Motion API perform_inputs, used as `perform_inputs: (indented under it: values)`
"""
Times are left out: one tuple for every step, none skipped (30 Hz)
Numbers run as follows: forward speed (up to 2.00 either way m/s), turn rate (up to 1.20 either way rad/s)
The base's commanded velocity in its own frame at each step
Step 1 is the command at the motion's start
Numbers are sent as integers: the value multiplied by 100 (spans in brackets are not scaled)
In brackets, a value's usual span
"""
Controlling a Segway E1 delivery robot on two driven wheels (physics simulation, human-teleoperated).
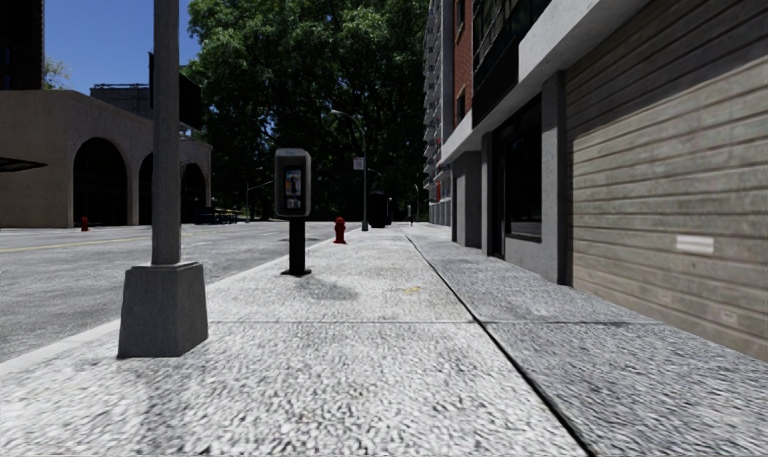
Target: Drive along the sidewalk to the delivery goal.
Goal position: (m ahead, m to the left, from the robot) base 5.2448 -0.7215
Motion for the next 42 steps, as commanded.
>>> perform_inputs:
  values:
    - [200,0]
    - [200,0]
    - [200,0]
    - [200,0]
    - [200,0]
    - [200,0]
    - [200,0]
    - [200,0]
    - [200,0]
    - [200,0]
    - [200,0]
    - [200,0]
    - [200,0]
    - [200,0]
    - [200,0]
    - [200,0]
    - [200,0]
    - [200,0]
    - [200,0]
    - [200,0]
    - [200,0]
    - [200,0]
    - [200,0]
    - [200,0]
    - [200,0]
    - [200,0]
    - [200,0]
    - [200,0]
    - [200,0]
    - [200,0]
    - [200,0]
    - [200,0]
    - [200,0]
    - [200,0]
    - [200,0]
    - [200,0]
    - [200,0]
    - [200,0]
    - [200,0]
    - [200,0]
    - [200,0]
    - [200,0]
